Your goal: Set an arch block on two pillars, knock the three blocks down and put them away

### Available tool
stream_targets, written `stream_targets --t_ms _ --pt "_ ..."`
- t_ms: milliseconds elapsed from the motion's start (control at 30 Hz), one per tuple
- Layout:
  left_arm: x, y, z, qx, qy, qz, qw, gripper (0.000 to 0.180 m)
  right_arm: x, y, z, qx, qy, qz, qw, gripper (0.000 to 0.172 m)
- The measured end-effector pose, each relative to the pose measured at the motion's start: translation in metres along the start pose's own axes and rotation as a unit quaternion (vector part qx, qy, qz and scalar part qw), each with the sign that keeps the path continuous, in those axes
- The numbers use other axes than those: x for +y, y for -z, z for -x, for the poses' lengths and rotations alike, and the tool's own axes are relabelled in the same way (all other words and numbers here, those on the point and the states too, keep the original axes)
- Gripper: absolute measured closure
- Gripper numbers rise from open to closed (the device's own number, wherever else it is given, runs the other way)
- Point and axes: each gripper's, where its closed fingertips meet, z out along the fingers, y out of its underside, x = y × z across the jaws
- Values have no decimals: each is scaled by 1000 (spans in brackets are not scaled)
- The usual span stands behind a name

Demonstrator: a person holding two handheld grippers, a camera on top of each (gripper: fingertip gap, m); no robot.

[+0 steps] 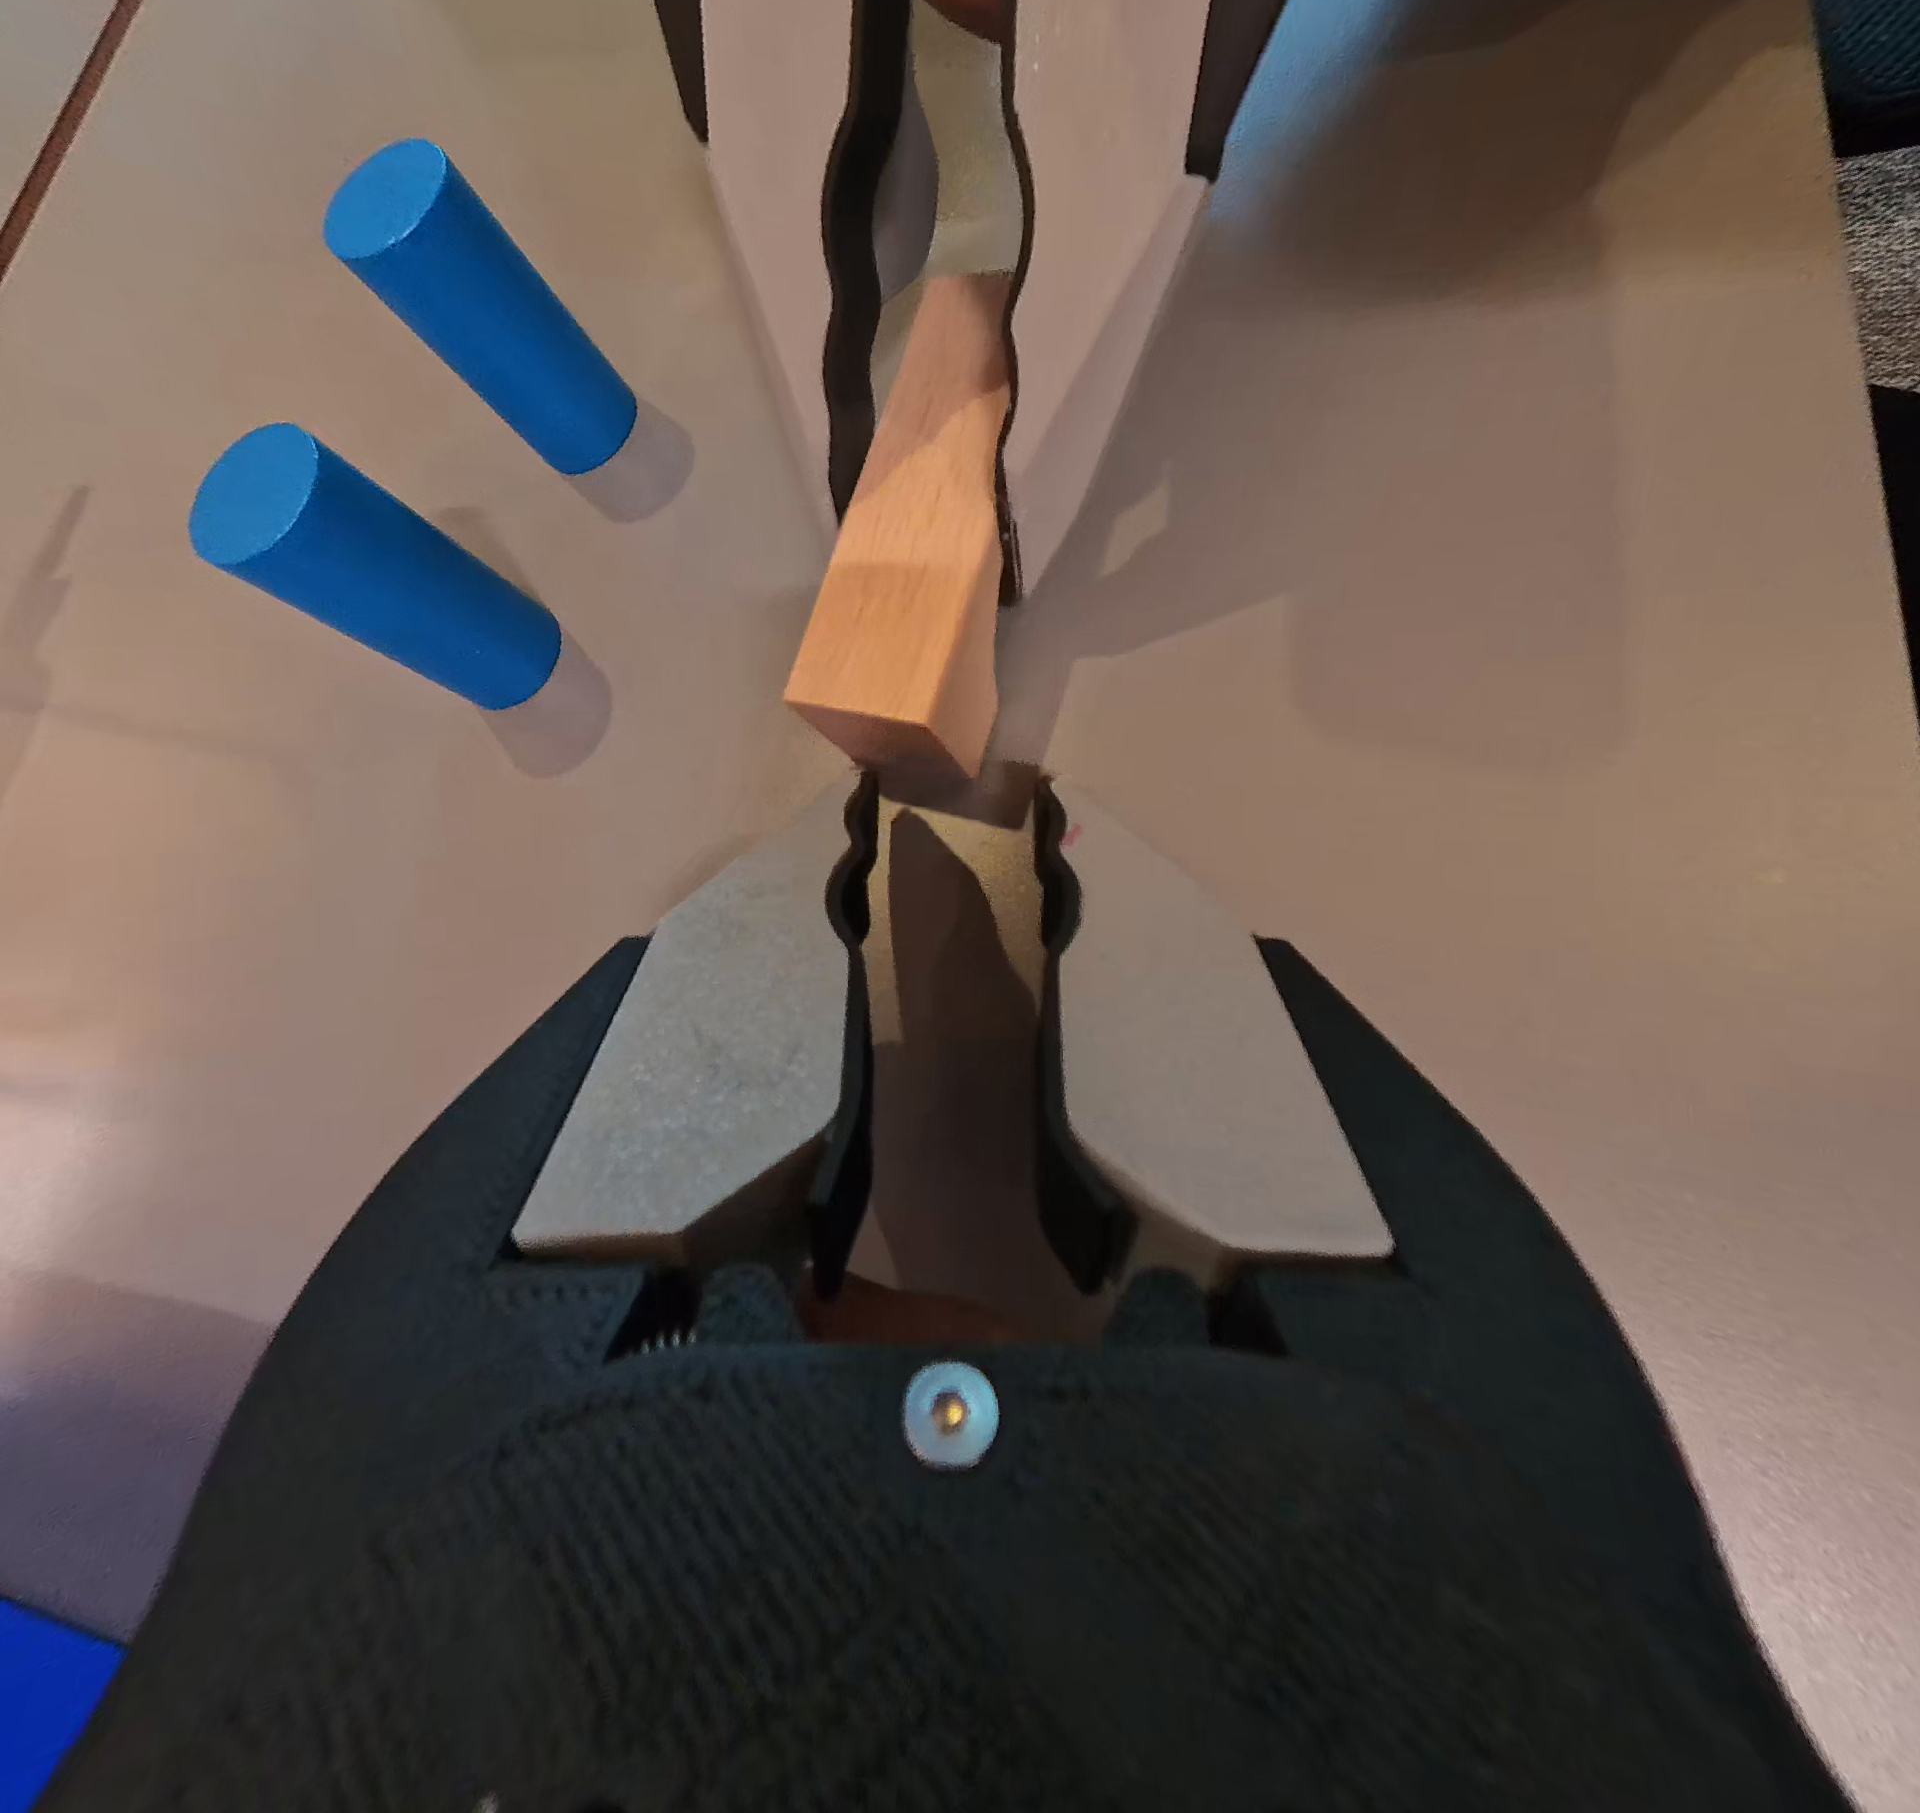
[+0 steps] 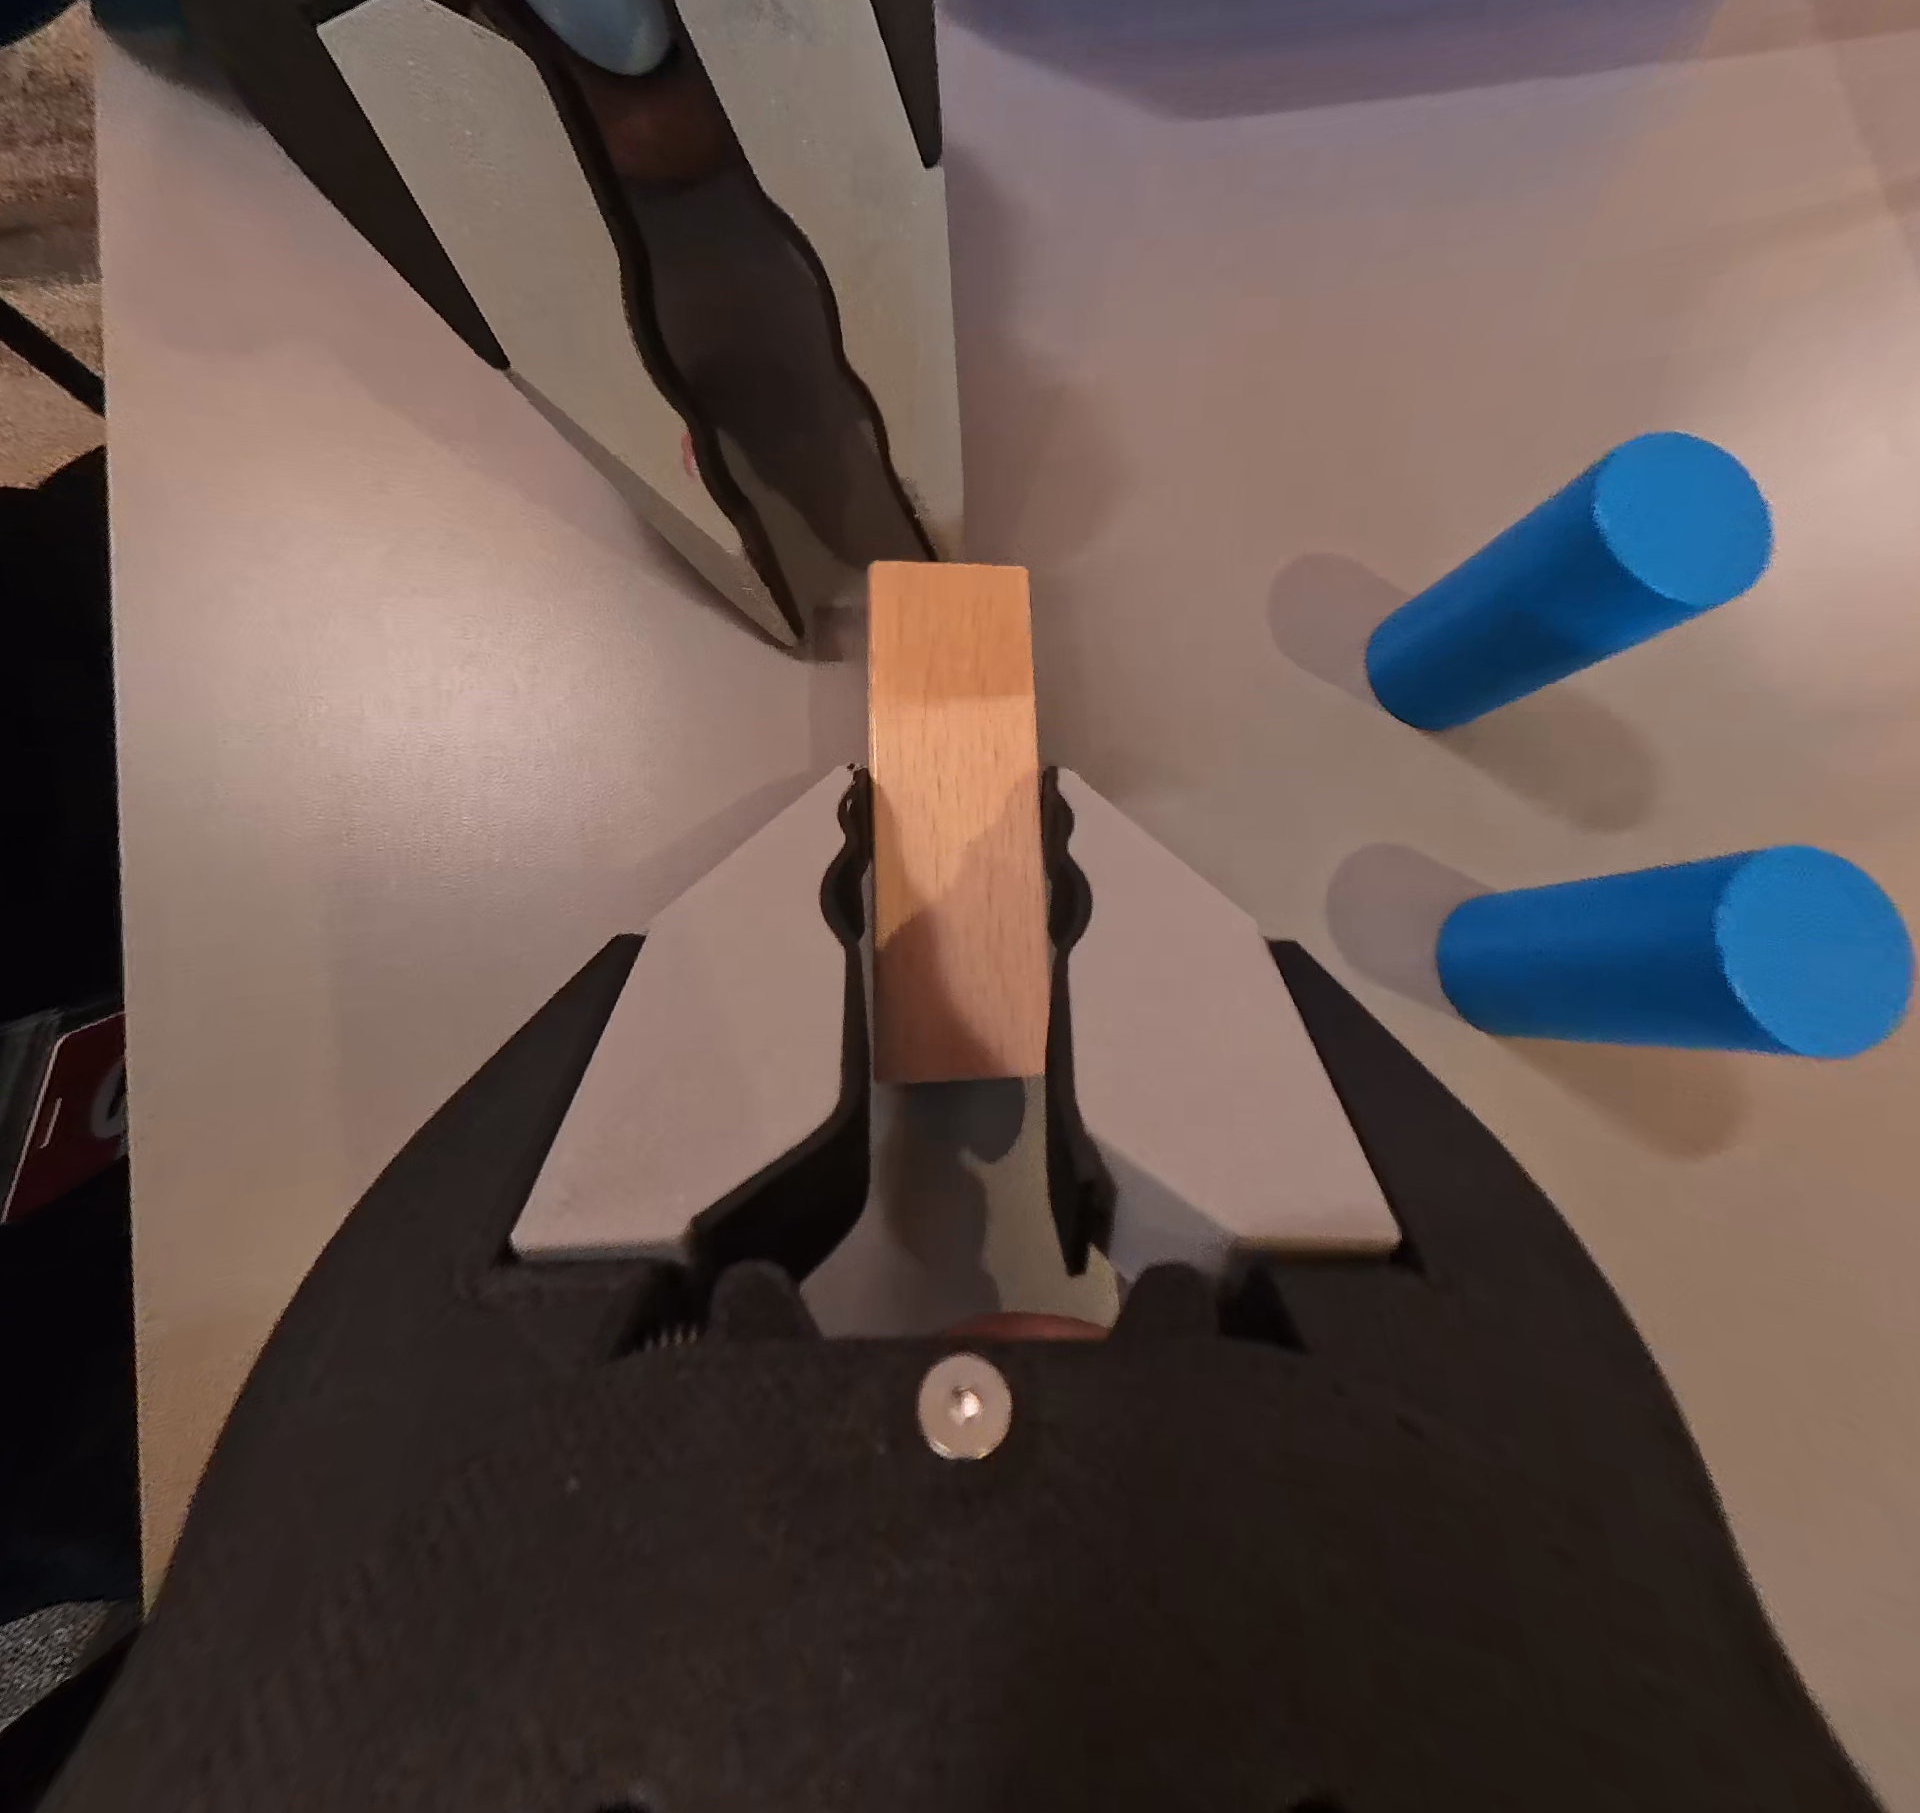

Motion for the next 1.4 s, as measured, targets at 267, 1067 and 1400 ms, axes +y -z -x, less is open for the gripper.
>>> stream_targets --t_ms 267,1067,1400 --pt "0 0 1 -3 2 0 1000 151 -18 36 -28 30 16 -11 999 141" --pt "2 1 2 1 11 2 1000 151 -52 34 -117 9 72 -5 997 142" --pt "2 1 2 2 12 2 1000 151 -47 33 -119 14 71 -12 997 141"
